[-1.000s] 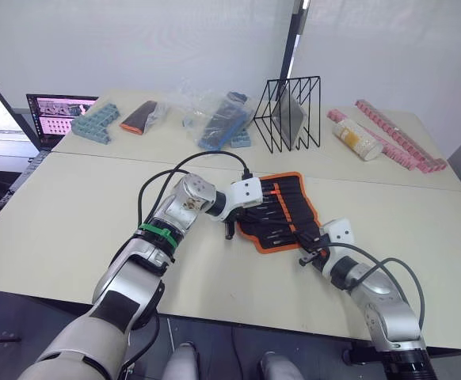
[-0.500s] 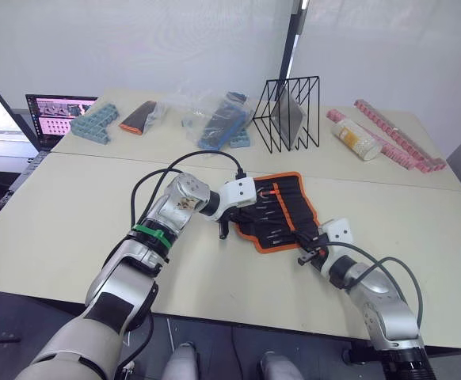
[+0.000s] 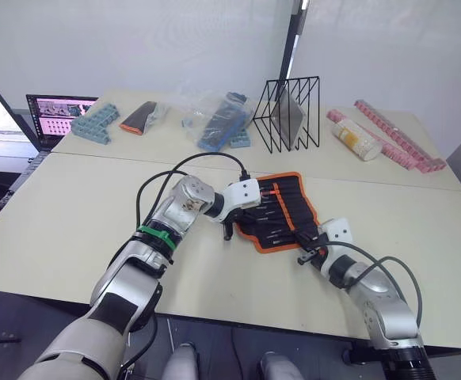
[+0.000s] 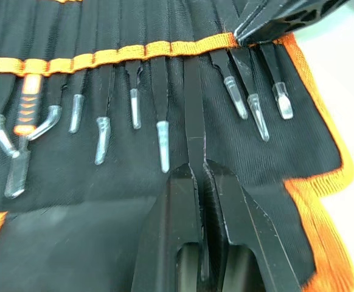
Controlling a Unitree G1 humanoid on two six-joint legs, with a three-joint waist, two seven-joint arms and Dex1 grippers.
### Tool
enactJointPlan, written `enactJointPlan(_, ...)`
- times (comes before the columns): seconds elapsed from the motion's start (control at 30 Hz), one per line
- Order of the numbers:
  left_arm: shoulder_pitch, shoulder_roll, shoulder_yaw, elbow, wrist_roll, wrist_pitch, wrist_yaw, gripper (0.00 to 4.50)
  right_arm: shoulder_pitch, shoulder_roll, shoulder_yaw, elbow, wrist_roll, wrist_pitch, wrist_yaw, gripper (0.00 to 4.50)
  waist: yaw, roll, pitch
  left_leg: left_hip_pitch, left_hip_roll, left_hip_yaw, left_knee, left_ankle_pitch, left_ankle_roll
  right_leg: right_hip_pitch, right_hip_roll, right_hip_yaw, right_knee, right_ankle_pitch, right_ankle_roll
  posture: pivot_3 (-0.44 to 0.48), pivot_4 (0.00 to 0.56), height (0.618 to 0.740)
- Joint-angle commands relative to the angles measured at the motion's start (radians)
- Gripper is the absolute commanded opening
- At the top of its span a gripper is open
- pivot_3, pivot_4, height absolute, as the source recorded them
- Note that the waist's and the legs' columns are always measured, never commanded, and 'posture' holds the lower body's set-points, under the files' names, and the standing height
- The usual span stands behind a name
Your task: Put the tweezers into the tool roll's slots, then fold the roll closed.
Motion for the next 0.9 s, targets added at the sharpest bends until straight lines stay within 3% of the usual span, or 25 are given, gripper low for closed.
enactJointPlan(0.03,-0.052,-0.028,0.008,0.025,0.006,-0.029,0.026,0.02,0.008,-0.001,0.015,0.017,-0.010,0.004,0.003,0.00,0.000,0.000,0.000,0.000,0.000,0.000,0.000,0.000,0.000,0.000,0.000,0.000,0.000,0.000,0.000,0.000,0.150,0.734)
enactJointPlan(0.53,-0.225,-0.250,0.042,0.471,0.064,-0.264,0.236,0.02,0.030,-0.001,0.032,0.004,-0.027,0.012,0.000,0.00,0.005,0.000,0.000,0.000,-0.001,0.000,0.004,-0.001,0.002,0.002,0.000,0.000,0.000,0.000,0.001,0.000,0.150,0.734)
enactJointPlan(0.87,-0.226,-0.268,0.071,0.534,0.091,-0.311,0.259,0.02,0.038,0.001,0.031,-0.005,-0.027,0.020,-0.004,0.00,0.006,0.000,0.000,0.000,-0.002,-0.001,0.006,-0.001,0.002,0.003,-0.001,0.000,0.000,-0.001,0.001,0.000,0.150,0.734)
enactJointPlan(0.9,-0.225,-0.263,0.075,0.534,0.091,-0.316,0.255,0.36,0.034,0.002,0.032,-0.001,-0.027,0.020,-0.003,0.00,0.006,0.000,0.000,0.000,-0.002,-0.001,0.006,-0.001,0.002,0.003,-0.001,0.000,0.000,-0.001,0.001,0.000,0.150,0.734)
